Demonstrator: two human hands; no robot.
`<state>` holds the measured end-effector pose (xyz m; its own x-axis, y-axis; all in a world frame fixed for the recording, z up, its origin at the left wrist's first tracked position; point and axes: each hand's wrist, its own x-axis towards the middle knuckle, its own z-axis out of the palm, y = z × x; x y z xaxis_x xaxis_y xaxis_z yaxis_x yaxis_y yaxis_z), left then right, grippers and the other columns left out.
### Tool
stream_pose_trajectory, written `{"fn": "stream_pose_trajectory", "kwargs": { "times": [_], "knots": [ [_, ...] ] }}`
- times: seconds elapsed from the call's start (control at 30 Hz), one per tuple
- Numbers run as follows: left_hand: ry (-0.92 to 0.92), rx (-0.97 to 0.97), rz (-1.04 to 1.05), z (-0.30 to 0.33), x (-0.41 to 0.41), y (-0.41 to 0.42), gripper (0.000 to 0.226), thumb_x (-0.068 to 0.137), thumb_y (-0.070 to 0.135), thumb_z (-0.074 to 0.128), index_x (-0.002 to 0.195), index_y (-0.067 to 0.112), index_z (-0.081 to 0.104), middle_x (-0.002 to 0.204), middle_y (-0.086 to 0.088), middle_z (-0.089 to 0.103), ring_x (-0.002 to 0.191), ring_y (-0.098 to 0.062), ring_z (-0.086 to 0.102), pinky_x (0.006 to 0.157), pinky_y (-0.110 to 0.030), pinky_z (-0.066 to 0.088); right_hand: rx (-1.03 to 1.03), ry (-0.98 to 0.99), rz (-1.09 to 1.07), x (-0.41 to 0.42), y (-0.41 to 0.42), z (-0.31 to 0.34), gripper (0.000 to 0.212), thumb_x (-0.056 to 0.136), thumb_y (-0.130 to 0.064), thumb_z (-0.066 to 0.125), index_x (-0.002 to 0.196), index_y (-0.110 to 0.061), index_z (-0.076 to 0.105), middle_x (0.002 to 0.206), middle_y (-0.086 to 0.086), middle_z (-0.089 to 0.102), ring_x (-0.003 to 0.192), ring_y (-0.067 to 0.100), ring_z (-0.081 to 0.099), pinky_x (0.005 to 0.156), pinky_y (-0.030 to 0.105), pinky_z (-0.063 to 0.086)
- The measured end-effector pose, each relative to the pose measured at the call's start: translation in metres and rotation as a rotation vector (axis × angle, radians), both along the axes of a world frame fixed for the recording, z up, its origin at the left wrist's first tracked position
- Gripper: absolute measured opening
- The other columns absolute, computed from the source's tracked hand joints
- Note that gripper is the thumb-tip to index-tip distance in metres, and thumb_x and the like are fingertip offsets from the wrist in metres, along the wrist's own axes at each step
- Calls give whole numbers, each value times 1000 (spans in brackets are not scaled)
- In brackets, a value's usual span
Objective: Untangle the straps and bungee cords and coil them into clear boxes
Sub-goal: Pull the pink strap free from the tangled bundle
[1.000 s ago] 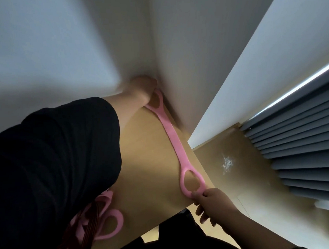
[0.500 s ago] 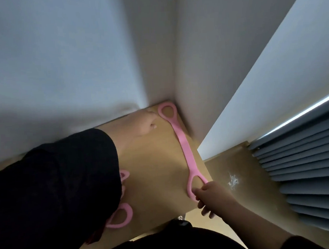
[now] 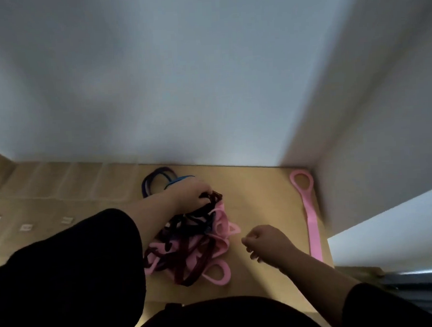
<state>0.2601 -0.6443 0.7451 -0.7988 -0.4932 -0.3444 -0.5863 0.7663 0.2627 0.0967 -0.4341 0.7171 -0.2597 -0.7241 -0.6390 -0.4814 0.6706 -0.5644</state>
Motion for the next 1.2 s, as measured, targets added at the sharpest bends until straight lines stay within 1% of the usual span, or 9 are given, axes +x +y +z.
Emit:
{"fn": "stream_pose_trajectory", "kwargs": {
  "times": [0.23, 0.4, 0.57, 0.67, 0.8, 0.9, 1.0, 1.1, 1.2],
  "knots": [
    [122, 48, 124, -11, 72, 13, 35, 95, 38, 63, 124, 18, 67, 116, 0, 63, 112, -16, 55, 97, -31, 45, -177, 223, 16, 35, -46, -15, 36, 91, -28, 65, 125, -18, 62, 114, 5, 59, 86, 15, 59, 64, 25, 46],
    [151, 121, 186, -25, 87, 21, 48, 94, 38, 64, 137, 20, 55, 126, 1, 59, 119, -16, 51, 101, -31, 43, -146, 526, 55, 44, -57, -26, 51, 92, -33, 64, 141, -31, 51, 137, 9, 46, 124, 27, 47, 99, 41, 49],
    [170, 135, 163, -34, 84, 20, 50, 96, 38, 61, 142, 24, 50, 132, 4, 55, 127, -16, 44, 108, -36, 41, -70, 526, 155, 49, -72, -36, 50, 93, -48, 61, 141, -39, 48, 152, 6, 37, 136, 32, 39, 106, 50, 42],
    [190, 159, 124, -37, 81, 19, 48, 96, 39, 59, 141, 26, 51, 131, 6, 53, 127, -15, 41, 107, -35, 41, -125, 470, 57, 47, -78, -41, 27, 99, -40, 56, 121, -27, 66, 136, 6, 50, 121, 28, 50, 97, 46, 50],
    [254, 171, 45, -36, 75, 20, 51, 93, 50, 56, 139, 28, 52, 133, 8, 53, 126, -12, 40, 104, -32, 38, -301, 306, -80, 45, -83, -26, 25, 98, -17, 54, 81, -9, 70, 83, 10, 68, 71, 22, 65, 59, 42, 52],
    [329, 191, 45, -25, 64, 17, 50, 91, 55, 48, 134, 31, 54, 128, 12, 57, 121, -8, 45, 99, -27, 35, -417, 270, -151, 48, -83, 1, 10, 97, -20, 57, 90, -17, 64, 89, -3, 60, 81, 16, 58, 60, 27, 43],
    [343, 157, -43, -11, 51, 11, 11, 91, 48, 50, 90, 39, 56, 92, 16, 60, 93, -8, 52, 84, -28, 42, -511, 229, -190, 53, -87, 34, 5, 97, -24, 58, 97, -23, 63, 94, -8, 61, 81, 10, 60, 61, 25, 43],
    [355, 196, 4, 0, 42, 5, 19, 87, 44, 48, 70, 38, 44, 70, 11, 55, 67, -7, 51, 60, -30, 39, -625, 127, -330, 61, -94, 80, 7, 96, -31, 57, 92, -28, 62, 74, -4, 69, 63, 8, 65, 49, 17, 42],
    [360, 193, 33, 4, 44, -1, 28, 81, 49, 38, 69, 25, 48, 68, 6, 54, 65, -17, 54, 55, -34, 39, -756, 42, -436, 67, -98, 123, 10, 89, -42, 54, 88, -34, 61, 70, -4, 70, 56, 2, 62, 45, 12, 42]
  ]
}}
